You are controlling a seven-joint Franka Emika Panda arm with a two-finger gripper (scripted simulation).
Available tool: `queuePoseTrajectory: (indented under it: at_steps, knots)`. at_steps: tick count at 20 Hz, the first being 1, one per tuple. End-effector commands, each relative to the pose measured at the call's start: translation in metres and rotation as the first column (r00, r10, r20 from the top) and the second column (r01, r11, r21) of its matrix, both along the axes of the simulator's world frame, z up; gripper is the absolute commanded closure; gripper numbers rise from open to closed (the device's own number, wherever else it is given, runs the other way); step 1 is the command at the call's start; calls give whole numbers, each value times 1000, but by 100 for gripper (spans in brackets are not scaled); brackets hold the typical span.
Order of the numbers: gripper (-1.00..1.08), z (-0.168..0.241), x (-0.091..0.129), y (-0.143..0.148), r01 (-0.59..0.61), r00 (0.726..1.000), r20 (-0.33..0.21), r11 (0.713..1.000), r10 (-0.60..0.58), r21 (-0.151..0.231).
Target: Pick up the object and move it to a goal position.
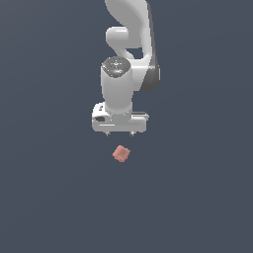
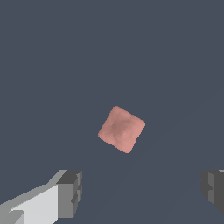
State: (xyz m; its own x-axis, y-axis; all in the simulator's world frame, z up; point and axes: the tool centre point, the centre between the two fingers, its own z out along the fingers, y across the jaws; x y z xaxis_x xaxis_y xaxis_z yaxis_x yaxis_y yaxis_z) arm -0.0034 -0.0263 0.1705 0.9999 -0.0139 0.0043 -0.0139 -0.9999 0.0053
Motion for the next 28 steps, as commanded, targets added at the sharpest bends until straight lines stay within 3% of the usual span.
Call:
queuePoseTrajectory:
  at_steps: [1,15,28]
  knots:
    - [-92,0,0,1,-1,1000,0,1000,1,0]
    - [-92,-26,12,1,175,985,-2,984,-175,6]
    - [-92,-69,28,1,437,899,-4,899,-437,6]
